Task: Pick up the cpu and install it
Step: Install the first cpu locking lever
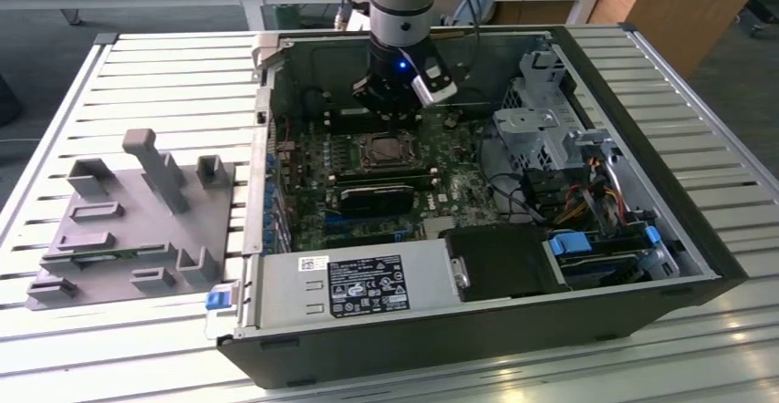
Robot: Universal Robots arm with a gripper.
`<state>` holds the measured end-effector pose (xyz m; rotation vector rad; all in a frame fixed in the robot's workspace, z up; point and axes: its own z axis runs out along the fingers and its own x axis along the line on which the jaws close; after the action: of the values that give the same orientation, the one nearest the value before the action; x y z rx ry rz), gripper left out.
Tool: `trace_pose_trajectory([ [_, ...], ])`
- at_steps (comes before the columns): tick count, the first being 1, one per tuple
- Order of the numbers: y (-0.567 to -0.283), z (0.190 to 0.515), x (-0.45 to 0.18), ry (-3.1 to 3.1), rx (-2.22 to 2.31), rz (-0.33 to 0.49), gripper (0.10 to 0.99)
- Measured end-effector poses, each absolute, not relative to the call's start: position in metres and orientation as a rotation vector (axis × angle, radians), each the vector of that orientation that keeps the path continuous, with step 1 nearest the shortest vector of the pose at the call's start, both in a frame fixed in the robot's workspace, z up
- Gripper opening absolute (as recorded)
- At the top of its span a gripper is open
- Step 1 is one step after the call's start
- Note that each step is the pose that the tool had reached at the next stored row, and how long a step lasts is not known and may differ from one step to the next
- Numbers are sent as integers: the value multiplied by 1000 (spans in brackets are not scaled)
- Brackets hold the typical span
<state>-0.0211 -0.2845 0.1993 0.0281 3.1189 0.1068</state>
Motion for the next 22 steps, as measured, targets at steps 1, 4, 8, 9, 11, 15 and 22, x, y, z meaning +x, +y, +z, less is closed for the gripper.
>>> trace_pose_trajectory([
  [1,-285,199,-21,3119,28,107,106],
  [4,-284,200,-21,3119,28,107,106],
  [8,-285,202,-21,3119,28,105,106],
  [9,-284,202,-21,3119,28,104,106],
  [11,-284,202,-21,3119,28,93,106],
  [15,-284,200,-21,3120,28,60,106],
  [22,-283,198,-20,3120,27,35,106],
])
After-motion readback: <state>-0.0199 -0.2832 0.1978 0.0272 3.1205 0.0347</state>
